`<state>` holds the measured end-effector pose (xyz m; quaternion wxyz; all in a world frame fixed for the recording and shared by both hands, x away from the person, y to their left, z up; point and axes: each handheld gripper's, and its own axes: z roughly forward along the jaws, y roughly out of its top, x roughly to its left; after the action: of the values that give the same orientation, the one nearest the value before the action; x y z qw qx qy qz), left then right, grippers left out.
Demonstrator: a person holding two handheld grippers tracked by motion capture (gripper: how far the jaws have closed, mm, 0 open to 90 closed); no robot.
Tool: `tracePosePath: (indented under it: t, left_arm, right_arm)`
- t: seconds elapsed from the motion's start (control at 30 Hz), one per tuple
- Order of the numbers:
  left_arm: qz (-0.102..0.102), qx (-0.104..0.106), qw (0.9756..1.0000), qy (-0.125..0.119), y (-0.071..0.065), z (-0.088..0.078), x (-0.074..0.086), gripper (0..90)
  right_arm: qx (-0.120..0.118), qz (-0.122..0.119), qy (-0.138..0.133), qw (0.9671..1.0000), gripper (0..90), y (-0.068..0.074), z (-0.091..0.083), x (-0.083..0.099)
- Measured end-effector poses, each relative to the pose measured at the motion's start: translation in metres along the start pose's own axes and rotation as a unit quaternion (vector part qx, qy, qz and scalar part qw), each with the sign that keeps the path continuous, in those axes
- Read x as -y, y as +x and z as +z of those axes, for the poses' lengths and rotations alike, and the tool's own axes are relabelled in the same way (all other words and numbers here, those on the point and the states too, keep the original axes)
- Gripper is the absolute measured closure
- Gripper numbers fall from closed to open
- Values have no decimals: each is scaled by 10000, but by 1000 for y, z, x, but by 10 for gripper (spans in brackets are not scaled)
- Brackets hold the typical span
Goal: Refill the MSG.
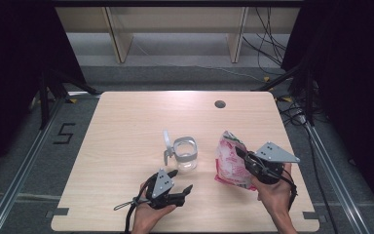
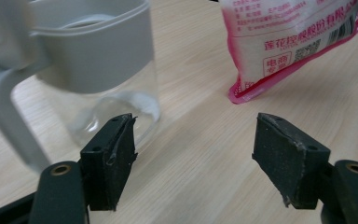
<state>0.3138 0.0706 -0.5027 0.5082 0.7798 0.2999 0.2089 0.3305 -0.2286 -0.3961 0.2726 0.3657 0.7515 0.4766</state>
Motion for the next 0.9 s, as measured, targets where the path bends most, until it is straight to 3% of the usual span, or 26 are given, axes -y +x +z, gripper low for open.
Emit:
tracePosePath:
  t: [0.07, 0.1, 0.17, 0.27, 0.3, 0.33, 0.37, 0.43, 0.53, 0.6, 0.73, 0.77, 0.87, 0.9]
  left_arm:
    - [26, 32, 10000, -37, -3, 4, -3, 289]
    - [106, 35, 9999, -2, -4, 6, -5, 289]
    - [51, 169, 9998, -53, -11, 15, -9, 290]
    - [165, 196, 9997, -32, -14, 21, -12, 293]
    - [198, 203, 9996, 19, -16, 24, -13, 293]
    - [163, 230, 9996, 6, -18, 27, -14, 292]
    - [303, 244, 9992, 93, -20, 32, -16, 293]
    - [303, 289, 9990, 176, -21, 39, -17, 294]
    - [300, 309, 9988, 220, -22, 46, -18, 293]
    - [304, 289, 9988, 271, -22, 51, -20, 295]
    - [315, 266, 9987, 288, -23, 59, -23, 301]
    - [277, 263, 9988, 295, -24, 62, -24, 306]
    - [221, 273, 9992, 205, -25, 66, -24, 332]
    - [185, 281, 9994, 125, -26, 67, -25, 344]
  right_arm:
    - [-53, -234, -20, 9997, 900, -1, 2, -5]
    - [-36, -224, 6, 9997, 900, 1, 1, -8]
    - [-78, -320, 83, 9994, 900, 2, 2, -11]
    - [-118, -360, 95, 9992, 900, 3, 3, -16]
    - [-103, -240, 130, 9996, 900, 5, 2, -17]
    - [-148, -291, 90, 9994, 900, 5, 3, -19]
    - [-134, -406, -79, 9991, 900, 5, 5, -23]
    - [-274, -314, 30, 9991, 900, 8, 4, -28]
    - [-283, -287, -65, 9992, 900, 10, 4, -33]
    - [-296, -355, -212, 9987, 900, 12, 4, -39]
    - [-389, -299, -158, 9987, 900, 15, 1, -49]
    - [-376, -406, -203, 9983, 900, 16, 0, -52]
    - [-361, -417, -255, 9982, 900, 16, -1, -56]
    - [-479, -480, -276, 9973, 900, 16, -2, -58]
